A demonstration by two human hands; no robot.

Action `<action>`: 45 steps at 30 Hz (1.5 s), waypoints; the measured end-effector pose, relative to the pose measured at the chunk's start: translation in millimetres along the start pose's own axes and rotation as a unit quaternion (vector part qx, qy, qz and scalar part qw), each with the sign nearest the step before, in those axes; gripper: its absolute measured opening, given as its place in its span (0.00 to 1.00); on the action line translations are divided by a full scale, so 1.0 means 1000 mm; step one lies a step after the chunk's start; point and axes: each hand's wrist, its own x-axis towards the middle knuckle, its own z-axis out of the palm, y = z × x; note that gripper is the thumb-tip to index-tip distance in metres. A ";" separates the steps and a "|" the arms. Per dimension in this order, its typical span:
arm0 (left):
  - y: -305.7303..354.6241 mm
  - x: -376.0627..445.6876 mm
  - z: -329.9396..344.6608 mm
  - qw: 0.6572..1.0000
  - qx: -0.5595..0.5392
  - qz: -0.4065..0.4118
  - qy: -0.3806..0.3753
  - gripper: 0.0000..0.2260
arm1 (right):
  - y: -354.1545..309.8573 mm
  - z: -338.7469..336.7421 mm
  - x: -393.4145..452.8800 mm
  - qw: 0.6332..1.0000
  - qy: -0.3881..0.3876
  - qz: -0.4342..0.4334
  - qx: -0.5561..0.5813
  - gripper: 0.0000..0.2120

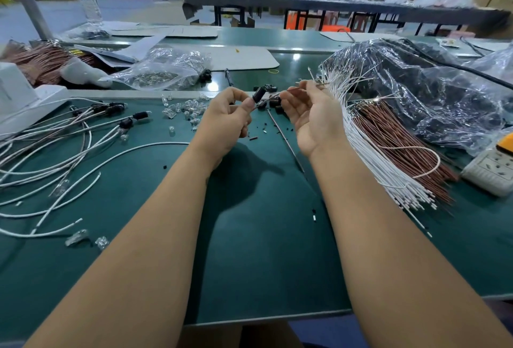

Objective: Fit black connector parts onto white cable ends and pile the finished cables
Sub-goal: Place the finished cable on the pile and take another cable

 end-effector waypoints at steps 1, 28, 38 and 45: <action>0.000 0.000 0.000 1.000 -0.003 0.004 0.000 0.06 | 0.003 0.001 -0.001 0.999 -0.013 0.019 -0.041 0.05; -0.003 -0.003 -0.012 0.992 0.117 0.007 0.035 0.06 | 0.012 -0.001 0.002 0.971 0.001 -0.073 -0.226 0.11; -0.002 -0.003 -0.013 0.993 0.111 0.001 0.039 0.05 | 0.013 -0.001 0.005 0.957 0.008 -0.100 -0.271 0.10; -0.001 -0.006 -0.012 0.992 0.124 0.009 0.025 0.01 | 0.017 -0.001 0.004 0.946 0.000 -0.117 -0.302 0.10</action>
